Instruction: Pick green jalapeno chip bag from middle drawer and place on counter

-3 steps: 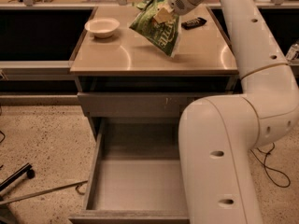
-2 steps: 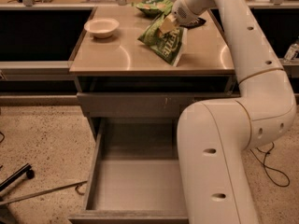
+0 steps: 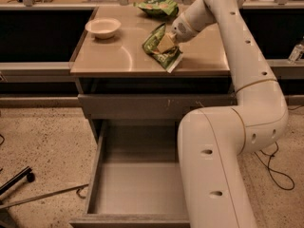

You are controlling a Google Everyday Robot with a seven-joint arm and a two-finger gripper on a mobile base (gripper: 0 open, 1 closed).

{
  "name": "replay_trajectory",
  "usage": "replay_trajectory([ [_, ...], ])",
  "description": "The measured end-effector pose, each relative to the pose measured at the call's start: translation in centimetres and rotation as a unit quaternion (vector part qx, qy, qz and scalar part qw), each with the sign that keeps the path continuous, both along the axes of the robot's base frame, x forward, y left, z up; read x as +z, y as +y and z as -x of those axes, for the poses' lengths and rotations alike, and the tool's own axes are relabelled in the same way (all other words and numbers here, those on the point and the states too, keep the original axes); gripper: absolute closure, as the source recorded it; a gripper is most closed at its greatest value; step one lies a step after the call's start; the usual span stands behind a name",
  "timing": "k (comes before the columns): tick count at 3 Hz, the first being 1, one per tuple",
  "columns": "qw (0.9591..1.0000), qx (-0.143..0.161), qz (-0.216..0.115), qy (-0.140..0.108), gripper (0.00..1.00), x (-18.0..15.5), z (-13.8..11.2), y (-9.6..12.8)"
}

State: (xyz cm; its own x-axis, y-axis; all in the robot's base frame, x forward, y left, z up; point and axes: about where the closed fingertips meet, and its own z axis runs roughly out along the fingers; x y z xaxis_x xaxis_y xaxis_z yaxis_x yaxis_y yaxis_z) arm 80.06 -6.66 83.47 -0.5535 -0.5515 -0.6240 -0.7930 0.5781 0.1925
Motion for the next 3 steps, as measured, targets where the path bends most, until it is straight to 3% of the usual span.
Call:
replay_trajectory([
  [3, 1.0, 0.0, -0.001, -0.001, 0.16, -0.01, -0.08, 0.08],
])
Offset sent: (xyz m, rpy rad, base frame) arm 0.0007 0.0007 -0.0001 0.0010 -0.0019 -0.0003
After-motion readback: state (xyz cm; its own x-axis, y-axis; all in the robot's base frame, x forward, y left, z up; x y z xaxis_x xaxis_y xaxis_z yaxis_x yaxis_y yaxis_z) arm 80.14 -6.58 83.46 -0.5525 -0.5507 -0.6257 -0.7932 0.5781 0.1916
